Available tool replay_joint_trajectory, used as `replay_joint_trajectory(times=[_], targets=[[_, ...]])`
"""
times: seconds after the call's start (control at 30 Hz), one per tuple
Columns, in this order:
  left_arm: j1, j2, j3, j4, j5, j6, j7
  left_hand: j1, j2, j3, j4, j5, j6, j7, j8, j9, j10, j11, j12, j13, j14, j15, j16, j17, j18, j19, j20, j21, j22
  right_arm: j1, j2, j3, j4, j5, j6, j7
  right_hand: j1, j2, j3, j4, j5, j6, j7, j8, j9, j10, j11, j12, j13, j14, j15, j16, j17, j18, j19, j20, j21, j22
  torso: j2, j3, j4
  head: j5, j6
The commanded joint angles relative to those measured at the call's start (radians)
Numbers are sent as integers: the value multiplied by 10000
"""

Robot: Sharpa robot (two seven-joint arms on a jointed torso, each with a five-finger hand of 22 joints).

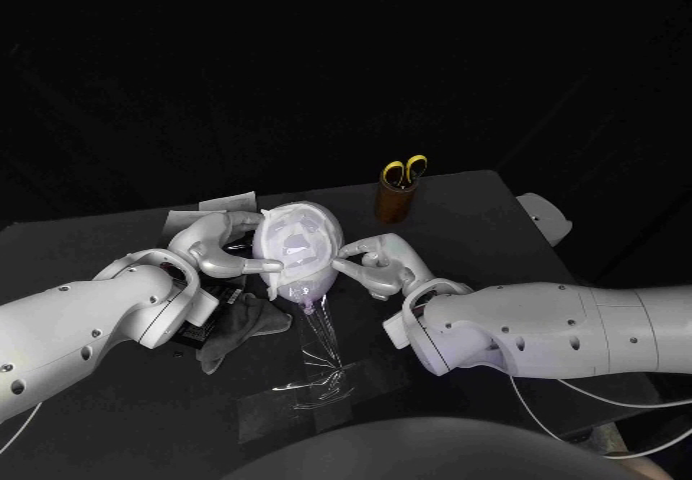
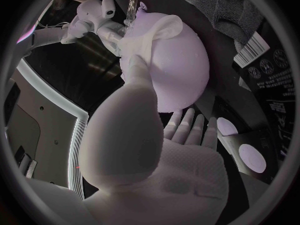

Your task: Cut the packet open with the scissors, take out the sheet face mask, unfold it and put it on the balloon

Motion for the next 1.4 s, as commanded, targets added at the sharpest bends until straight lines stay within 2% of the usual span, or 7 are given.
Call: replay_joint_trajectory(times=[0.03, 0.2, 0.5, 0.7, 0.97, 1.03, 1.4], targets=[[-6, 39, 0, 35, 14, 127, -31, 50, 18, 52, 6, 31, 18, 879, 23, 9, 52, 12, -38, 9, 41, 6, -45, -16, 68, 59, 13, 47, 10, 35, 64, 28, -19, 113, -132, 434, 232, 51, 137, -135, 42, 215, -112, 119, 39, 1060, -119, 61, 2628, 1061, -119, 35, 2635, 201, 11, -113, -44, 810, -3, -8, 5, 3, 2], [-6, 35, 0, 36, 15, 127, -37, 50, 18, 52, 6, 31, 18, 879, 23, 9, 52, 12, -38, 9, 41, 6, -45, -16, 68, 59, 13, 47, 10, 67, 77, 55, -72, 266, -143, 467, 293, 33, 274, -365, 39, 456, -251, 357, 157, 1064, -242, 74, 2635, 1061, -234, 35, 2635, 200, 7, -233, -70, 816, -5, -7, 6, 6, 6], [-6, 24, 0, 42, 15, 127, -47, 50, 18, 52, 6, 31, 18, 879, 23, 9, 52, 12, -38, 9, 41, 6, -45, -16, 68, 59, 13, 47, 10, 83, -13, 77, 23, 409, -136, 358, 159, 24, 606, -569, 43, 642, -350, 720, 423, 1064, -339, 74, 2635, 1061, -324, 35, 2635, 182, 38, -339, -30, 857, -1, -1, -1, 10, 2], [-6, 11, -1, 50, 15, 130, -62, 50, 18, 52, 6, 31, 18, 879, 23, 9, 52, 12, -38, 9, 41, 6, -45, -16, 68, 59, 13, 47, 10, 83, -225, 79, 297, 423, -121, 212, -91, -46, 1037, -767, 43, 585, -392, 1046, 788, 1064, -384, 74, 2635, 1061, -367, 35, 2635, 171, 63, -392, -8, 896, 0, 1, -3, 5, -13], [-6, 6, -1, 44, 15, 134, -71, 43, 19, 54, 6, 31, 19, 882, 21, 9, 44, 15, -40, 8, 48, 12, -47, -17, 66, 55, 14, 47, 9, 65, -645, 77, 770, 410, -109, 78, -278, -76, 1351, -884, 43, 488, -403, 1227, 1044, 1064, -394, 74, 2635, 1061, -378, 35, 2635, 171, 67, -410, -26, 910, -9, -4, -8, -19, -39], [-7, 7, -1, 42, 15, 136, -72, 41, 16, 51, 6, 30, 10, 883, 17, 5, 34, 16, -41, 7, 46, 14, -48, -19, 66, 62, 15, 49, 11, 60, -728, 76, 855, 408, -107, 54, -543, -150, 1727, -1021, 41, 358, -412, 1422, 1338, 1064, -404, 74, 2635, 1061, -386, 35, 2635, 167, 80, -423, -23, 938, -11, -5, -6, -25, -38], [-7, 11, -1, 32, 15, 136, -81, 41, 16, 51, 6, 30, 10, 883, 17, 5, 34, 16, -41, 7, 46, 14, -48, -19, 66, 62, 15, 49, 11, 27, -1130, 71, 1208, 406, -92, -51, -698, -210, 1959, -1117, 42, 298, -425, 1535, 1506, 1050, -418, 25, 2608, 1061, -403, 35, 2635, 168, 85, -430, -39, 951, -3, -1, -3, -60, -44]])
